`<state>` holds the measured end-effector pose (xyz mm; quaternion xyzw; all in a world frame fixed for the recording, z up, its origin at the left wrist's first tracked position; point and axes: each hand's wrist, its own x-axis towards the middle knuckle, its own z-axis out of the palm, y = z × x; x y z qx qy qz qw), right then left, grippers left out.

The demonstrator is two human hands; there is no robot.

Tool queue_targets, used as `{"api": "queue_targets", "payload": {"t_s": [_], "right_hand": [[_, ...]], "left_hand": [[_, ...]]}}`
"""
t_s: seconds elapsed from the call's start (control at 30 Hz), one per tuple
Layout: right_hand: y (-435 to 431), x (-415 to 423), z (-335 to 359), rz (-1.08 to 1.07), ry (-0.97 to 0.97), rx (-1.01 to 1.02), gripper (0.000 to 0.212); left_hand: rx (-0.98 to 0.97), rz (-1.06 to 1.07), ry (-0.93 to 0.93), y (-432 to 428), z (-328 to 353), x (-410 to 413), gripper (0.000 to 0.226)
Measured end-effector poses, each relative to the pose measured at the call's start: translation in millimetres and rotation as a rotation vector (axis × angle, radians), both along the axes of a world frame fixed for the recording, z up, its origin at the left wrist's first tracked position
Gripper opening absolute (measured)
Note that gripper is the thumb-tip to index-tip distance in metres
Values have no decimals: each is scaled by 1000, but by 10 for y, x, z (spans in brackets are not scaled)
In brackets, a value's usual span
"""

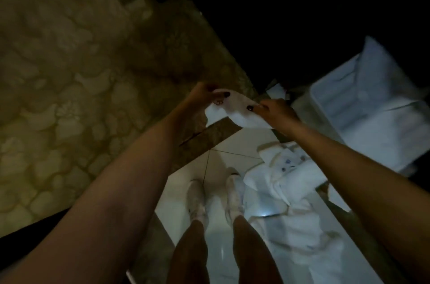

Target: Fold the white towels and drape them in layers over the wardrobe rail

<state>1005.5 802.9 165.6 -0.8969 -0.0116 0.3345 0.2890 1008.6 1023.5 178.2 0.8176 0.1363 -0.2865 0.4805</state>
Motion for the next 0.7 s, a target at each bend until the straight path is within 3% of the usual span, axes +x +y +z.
{"api": "queue_targets", "payload": {"t_s": [0.1,0.2,0.37,0.47,0.63,0.7], "right_hand": [[-206,75,839,9,13,-39,43],[-393,-32,1545,-6,-43,-88,28],[-534,-292,2616,-261,-178,-46,25],[-638,-579,3159,-438,-292,23,35],[-705,-1192,3843,-795,-437,219,14],[-730,-1487,4074,-928,-487,276,15]], "left_hand": [[-14,114,-52,-90,983,64,26],[-71,210,-70,-167,1774,5,15],[-189,341,-73,-350,2745,-278,22],[-333,451,-138,-481,3168,-534,25],[-269,336,-449,-834,3701,-1049,11],[-280,246,-520,-978,3853,-1289,9]]}}
